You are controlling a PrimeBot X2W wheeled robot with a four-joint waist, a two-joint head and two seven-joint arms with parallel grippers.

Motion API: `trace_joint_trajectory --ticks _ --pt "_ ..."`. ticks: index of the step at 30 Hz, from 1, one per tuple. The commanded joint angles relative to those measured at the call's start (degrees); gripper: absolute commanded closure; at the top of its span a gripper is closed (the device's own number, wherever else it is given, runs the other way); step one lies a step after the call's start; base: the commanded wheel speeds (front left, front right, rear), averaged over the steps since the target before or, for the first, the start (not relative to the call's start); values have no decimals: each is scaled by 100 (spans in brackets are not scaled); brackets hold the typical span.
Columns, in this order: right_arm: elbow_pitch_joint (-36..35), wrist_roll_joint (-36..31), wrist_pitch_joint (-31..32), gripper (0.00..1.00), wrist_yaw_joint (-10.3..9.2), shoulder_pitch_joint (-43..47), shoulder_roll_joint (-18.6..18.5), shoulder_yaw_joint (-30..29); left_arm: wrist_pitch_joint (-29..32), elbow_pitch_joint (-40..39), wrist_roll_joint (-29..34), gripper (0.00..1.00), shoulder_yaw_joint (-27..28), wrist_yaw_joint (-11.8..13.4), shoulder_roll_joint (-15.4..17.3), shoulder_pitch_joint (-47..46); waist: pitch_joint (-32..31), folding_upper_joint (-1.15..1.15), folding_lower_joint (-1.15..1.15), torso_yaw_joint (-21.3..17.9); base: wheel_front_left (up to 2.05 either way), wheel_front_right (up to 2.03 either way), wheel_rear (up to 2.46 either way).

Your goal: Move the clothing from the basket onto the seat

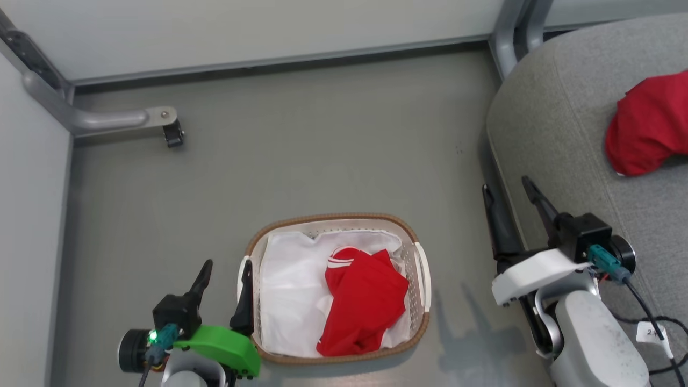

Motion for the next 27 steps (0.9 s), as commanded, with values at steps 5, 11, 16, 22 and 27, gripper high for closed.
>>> trace_joint_trajectory --ticks 5,11,16,22,27 --pt "-169 11 -1 0 -8 -393 -23 50 4 528 -322 0 -310 -89 22 -646 1068 0 0 -327 0 0 0" --pt "-319 0 -1 0 -8 -762 -21 146 3 953 -365 0 -704 -144 25 -1218 1740 0 0 -440 0 0 0" --pt "-387 25 -1 0 -8 -1064 -20 288 4 1214 -339 0 -888 -173 26 -1644 2269 0 0 -538 0 0 0" --pt "-534 40 -1 0 -8 -1400 -21 394 3 1563 -310 0 -1140 -187 28 -2137 2822 0 0 -617 0 0 0" --pt "-673 21 -1 0 -8 -1634 -21 532 3 1846 -375 0 -1483 -190 29 -2577 3285 0 0 -707 0 0 0"
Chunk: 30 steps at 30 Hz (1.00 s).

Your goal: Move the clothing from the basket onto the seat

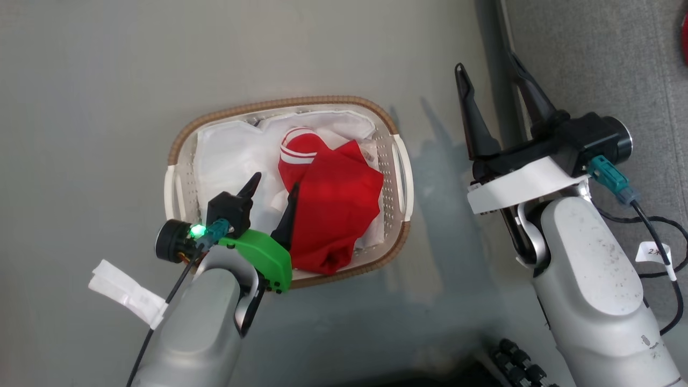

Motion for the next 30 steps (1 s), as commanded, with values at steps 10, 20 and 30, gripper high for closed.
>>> trace_joint_trajectory --ticks 10,20,30 --pt "-265 70 -2 0 -8 -268 -18 83 4 568 -278 0 -565 -16 41 -895 1090 0 0 -309 0 0 0" --pt "-418 170 -1 0 -8 -360 -18 216 3 1555 -686 0 -1094 -17 79 -1478 1469 0 0 -421 0 0 0" --pt "-517 215 -1 0 -8 -443 -19 231 37 2003 -1487 0 -1807 -17 153 -1912 1734 0 0 -436 0 0 0"
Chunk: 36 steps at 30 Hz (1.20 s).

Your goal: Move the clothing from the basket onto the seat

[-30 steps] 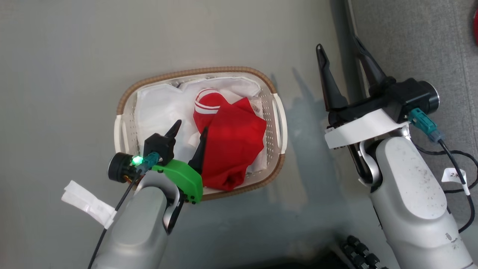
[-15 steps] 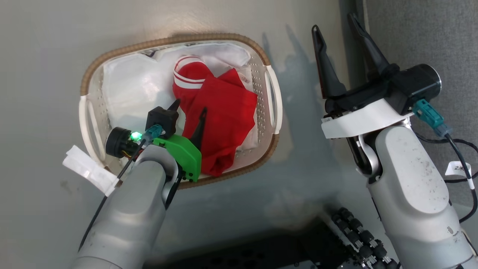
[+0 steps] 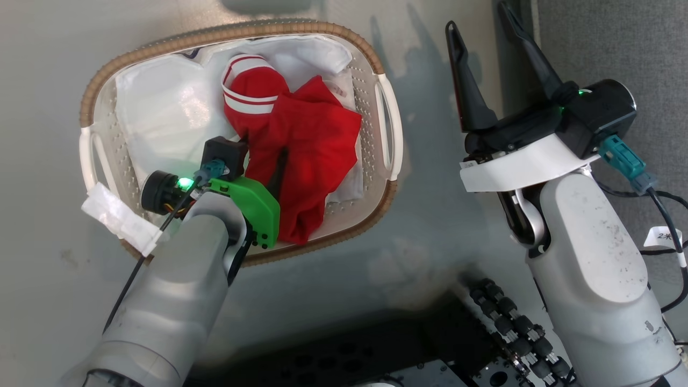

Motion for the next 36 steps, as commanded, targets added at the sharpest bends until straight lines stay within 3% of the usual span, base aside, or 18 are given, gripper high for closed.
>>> trace_joint_trajectory --ticks 1,19,26,27,28,36 --pt "-31 26 -1 0 -8 -60 -18 14 38 39 -96 0 -114 -14 47 -138 38 0 0 -15 0 0 0" --pt "-116 176 -1 0 -8 76 -18 149 693 -1130 -2527 0 -2109 -15 431 -558 188 0 0 -79 0 0 0" --pt "-78 193 -1 0 -8 60 -18 148 725 -1220 -3092 0 -2790 -15 635 -760 205 0 0 -65 0 0 0" --pt "-71 195 -1 0 -8 58 -19 148 722 -1211 -3123 39 -2862 -15 650 -791 204 0 0 -63 0 0 0" --pt "-66 198 -1 0 -8 53 -19 147 705 -1218 -3162 100 -2902 -15 658 -812 204 0 0 -63 0 0 0" --pt "-10 270 -1 0 -8 -99 -19 152 514 -1155 -3348 100 -3054 -15 764 -904 103 0 0 -101 0 0 0"
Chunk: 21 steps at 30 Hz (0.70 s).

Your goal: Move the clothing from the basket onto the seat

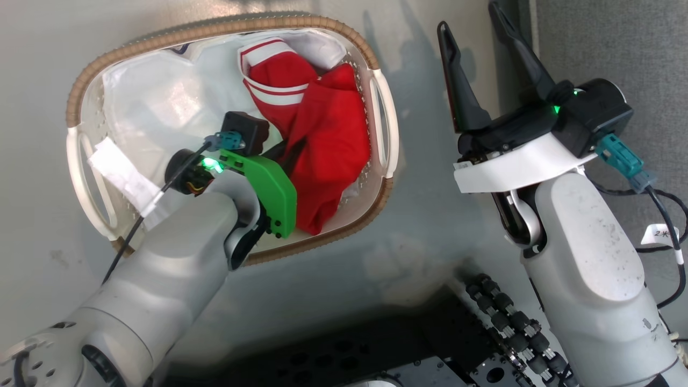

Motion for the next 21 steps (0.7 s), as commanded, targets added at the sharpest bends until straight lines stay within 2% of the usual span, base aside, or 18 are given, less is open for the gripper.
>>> trace_joint_trajectory --ticks 1,7,13,21 --pt "35 49 -1 0 -8 -65 -21 2 -99 46 -50 100 -16 -15 84 -75 -95 0 0 -19 0 0 0" --pt "177 0 -1 0 -8 82 -20 -5 -450 200 -78 100 -33 -16 43 235 -621 0 0 47 0 0 0" --pt "412 -76 -1 0 -8 283 -21 -14 -566 256 171 100 -10 -16 40 475 -1227 0 0 196 0 0 0" --pt "715 -139 -1 0 -8 744 -23 -5 -557 -191 865 100 974 -16 162 1106 -2142 0 0 398 0 0 0"
